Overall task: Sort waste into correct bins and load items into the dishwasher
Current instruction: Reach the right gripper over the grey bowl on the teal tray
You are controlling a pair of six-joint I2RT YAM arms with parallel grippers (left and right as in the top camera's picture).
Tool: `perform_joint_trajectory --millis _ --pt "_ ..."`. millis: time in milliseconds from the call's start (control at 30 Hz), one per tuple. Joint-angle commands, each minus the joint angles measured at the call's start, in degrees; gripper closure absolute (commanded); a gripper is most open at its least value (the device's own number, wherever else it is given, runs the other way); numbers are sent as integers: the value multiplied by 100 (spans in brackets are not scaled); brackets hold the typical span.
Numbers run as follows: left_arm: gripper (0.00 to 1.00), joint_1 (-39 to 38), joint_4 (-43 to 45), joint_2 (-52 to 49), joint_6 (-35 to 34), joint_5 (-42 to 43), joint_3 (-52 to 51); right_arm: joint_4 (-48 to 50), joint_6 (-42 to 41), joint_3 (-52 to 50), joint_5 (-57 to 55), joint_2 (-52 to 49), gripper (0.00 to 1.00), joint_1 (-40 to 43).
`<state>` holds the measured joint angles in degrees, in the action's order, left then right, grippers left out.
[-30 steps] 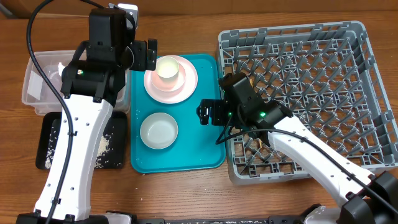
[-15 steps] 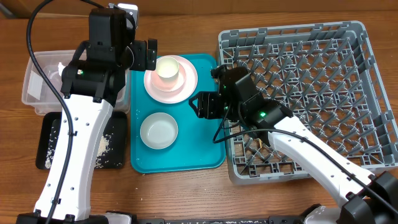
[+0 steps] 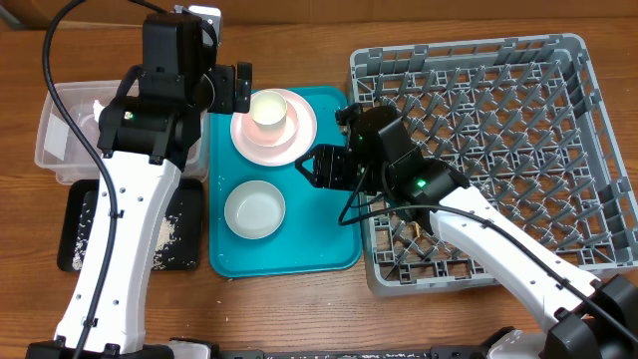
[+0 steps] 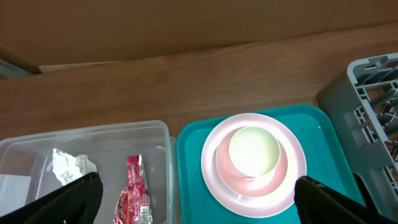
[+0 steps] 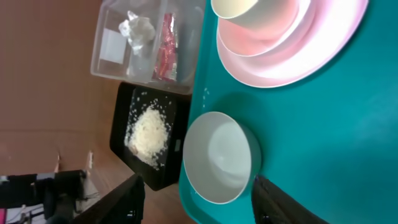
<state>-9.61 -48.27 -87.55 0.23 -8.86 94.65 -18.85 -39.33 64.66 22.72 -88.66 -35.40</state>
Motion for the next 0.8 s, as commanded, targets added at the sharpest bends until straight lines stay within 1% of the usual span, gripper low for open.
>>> perform_joint_trajectory --millis 0,200,267,333,400,433,567,633,667,733,767 --pt "0 22 7 20 109 -55 76 232 -142 131 227 142 44 -72" --pt "0 22 7 20 109 -55 76 1228 -140 131 424 33 43 -402" --pt "0 22 7 20 109 -55 76 1471 -142 131 439 -15 47 -553" --pt "0 22 7 20 109 -55 76 1602 -140 131 431 -68 53 -730" --pt "0 22 4 20 109 -55 76 1613 -142 131 369 -114 62 -896" --pt "0 22 7 20 109 -55 76 1602 -142 131 293 -136 65 -990" --pt "0 22 4 20 109 -55 76 1626 -140 131 -173 -199 68 -1384" --pt "0 22 7 20 109 -55 76 1624 -129 131 -437 -205 73 -1569" --pt "0 22 7 20 109 -55 76 1626 -118 131 -540 -208 78 -1650" --pt "0 22 7 20 109 -55 76 1622 -116 131 -664 -208 85 -1779" --pt "0 22 7 20 109 -55 76 1613 -101 131 -667 -208 86 -1829"
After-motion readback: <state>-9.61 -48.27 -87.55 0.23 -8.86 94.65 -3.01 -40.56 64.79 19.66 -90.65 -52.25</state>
